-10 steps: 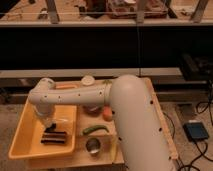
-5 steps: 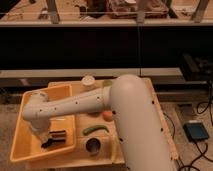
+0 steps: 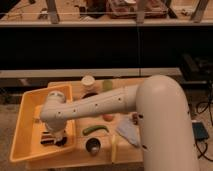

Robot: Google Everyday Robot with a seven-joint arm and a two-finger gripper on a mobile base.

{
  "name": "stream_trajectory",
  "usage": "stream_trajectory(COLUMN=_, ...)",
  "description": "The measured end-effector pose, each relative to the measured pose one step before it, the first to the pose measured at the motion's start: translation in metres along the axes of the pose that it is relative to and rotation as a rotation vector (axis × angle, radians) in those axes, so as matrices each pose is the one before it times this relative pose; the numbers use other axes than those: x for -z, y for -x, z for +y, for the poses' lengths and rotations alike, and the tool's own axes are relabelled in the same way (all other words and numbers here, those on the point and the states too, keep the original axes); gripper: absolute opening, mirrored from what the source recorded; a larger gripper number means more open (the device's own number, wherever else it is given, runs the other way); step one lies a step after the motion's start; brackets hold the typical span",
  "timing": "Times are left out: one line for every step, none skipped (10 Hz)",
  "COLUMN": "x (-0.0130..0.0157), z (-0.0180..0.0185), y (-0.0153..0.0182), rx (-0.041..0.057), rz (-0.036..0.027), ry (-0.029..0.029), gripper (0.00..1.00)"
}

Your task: Wipe tray with brush

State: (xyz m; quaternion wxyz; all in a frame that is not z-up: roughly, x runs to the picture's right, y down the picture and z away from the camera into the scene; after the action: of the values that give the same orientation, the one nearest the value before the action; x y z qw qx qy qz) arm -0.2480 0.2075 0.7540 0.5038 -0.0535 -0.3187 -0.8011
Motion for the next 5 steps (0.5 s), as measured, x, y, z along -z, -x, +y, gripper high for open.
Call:
stream_trajectory(x=0.0013, z=0.00856, y=-0.00458, rx=-0.01263, rz=0.01803, ry=0.0108, gripper=0.1)
stream_trajectory(x=0.0014, z=0.00658, y=-0.00972, rx=-0.00846, rz=0.01971, ry=0.00828, gripper=0.1)
stream_trajectory(x=-0.00038, z=0.00436, y=-0.01605, rx=0.00535, rz=0.01493, ry=0.00528, gripper=0.1)
stream_trajectory(x=-0.00185, z=-0.00026, y=-0.01, rx=0.00982, rz=0.00245, ry=0.001, gripper=0.1)
stream_trajectory(x=-0.00531, z=-0.00422, y=-0.01205, rx=0.01207, rz=-0.00176, ry=-0.00166, gripper=0.1)
